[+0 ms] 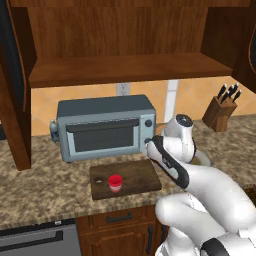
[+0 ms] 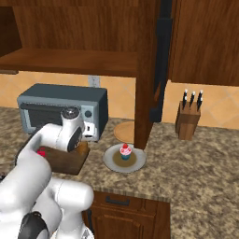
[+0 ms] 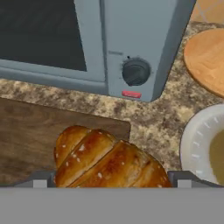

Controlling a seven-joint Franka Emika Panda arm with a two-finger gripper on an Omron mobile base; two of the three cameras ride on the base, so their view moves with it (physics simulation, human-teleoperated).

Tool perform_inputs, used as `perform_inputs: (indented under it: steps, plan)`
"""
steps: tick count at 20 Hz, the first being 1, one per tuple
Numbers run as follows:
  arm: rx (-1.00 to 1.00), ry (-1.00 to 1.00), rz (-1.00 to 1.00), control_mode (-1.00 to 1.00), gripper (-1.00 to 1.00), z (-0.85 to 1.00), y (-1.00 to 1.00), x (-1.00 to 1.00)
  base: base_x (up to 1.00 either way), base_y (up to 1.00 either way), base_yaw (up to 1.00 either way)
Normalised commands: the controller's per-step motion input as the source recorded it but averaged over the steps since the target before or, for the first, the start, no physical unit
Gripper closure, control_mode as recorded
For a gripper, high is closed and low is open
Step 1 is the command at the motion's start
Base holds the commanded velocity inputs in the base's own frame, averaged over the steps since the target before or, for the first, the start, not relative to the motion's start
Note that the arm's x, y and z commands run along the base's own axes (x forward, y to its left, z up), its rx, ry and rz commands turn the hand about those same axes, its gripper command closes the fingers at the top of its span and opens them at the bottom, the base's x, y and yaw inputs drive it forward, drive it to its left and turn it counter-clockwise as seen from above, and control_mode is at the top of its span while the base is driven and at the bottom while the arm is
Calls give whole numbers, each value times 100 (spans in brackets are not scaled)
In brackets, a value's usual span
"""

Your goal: From the different types of pastries on the counter, select a croissant and place it on the cutting board. Then retrieve a jar of jam from the cabinet and place it alongside the croissant on the cutting board.

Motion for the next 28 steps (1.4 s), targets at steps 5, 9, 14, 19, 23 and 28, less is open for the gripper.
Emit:
perform_inputs:
  steps: [5, 9, 14, 19, 23, 28]
  plan:
    - [0, -9, 0, -100, 100, -2, 71, -78, 0, 0, 0]
    - [-1, 0, -2, -100, 100, 0, 29, -2, 0, 0, 0]
    - [-5, 12, -1, -100, 100, -48, 0, 2, 0, 0, 0]
    - [0, 12, 0, -100, 100, -12, -11, 31, 0, 0, 0]
    - [0, 8, 0, -100, 100, -29, -8, 18, 0, 0, 0]
    - [0, 2, 0, -100, 100, -31, 4, 6, 0, 0, 0]
